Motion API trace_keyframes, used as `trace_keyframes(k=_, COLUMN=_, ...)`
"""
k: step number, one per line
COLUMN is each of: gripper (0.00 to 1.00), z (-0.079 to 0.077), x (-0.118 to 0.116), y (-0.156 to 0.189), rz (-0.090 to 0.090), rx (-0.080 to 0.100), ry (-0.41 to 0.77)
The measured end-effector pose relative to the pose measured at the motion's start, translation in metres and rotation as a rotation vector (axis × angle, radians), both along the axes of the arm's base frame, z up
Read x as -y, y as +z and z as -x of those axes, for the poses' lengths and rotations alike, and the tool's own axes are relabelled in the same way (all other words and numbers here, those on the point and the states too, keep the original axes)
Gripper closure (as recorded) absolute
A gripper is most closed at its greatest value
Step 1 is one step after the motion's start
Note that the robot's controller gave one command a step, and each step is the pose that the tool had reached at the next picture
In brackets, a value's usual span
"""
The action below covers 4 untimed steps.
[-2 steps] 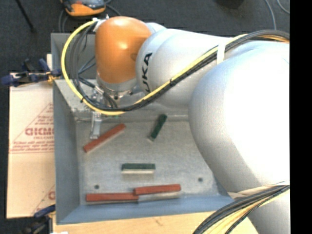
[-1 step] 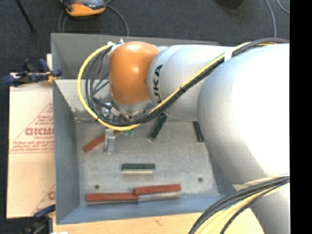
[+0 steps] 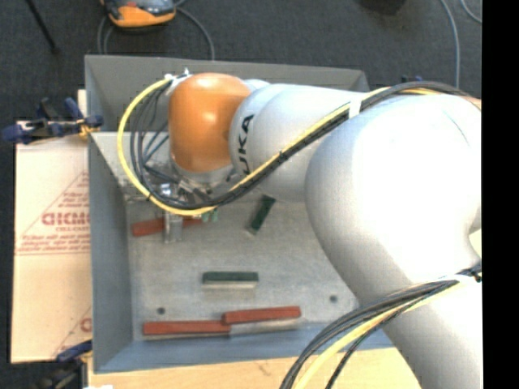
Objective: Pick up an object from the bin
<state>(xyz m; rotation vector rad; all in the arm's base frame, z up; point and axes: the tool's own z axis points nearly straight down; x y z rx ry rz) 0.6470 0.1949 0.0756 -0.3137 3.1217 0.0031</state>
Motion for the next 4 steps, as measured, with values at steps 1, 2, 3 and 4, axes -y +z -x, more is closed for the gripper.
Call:
trace_keyframes(k=1, gripper=1.00, z=0.000, x=0.000, y=0.000, rz=0.000, rx=0.000, ry=-0.001)
trace_keyframes(k=2, gripper=1.00, z=0.009, x=0.002, y=0.044, rz=0.004, rx=-0.008, ry=0.024)
trace_keyframes(k=3, gripper=1.00, z=0.021, x=-0.010, y=0.107, rz=0.002, rx=-0.003, ry=0.022)
trace_keyframes(k=4, gripper=1.00, z=0.008, x=-0.008, y=0.164, rz=0.000, rx=0.000, ry=-0.004)
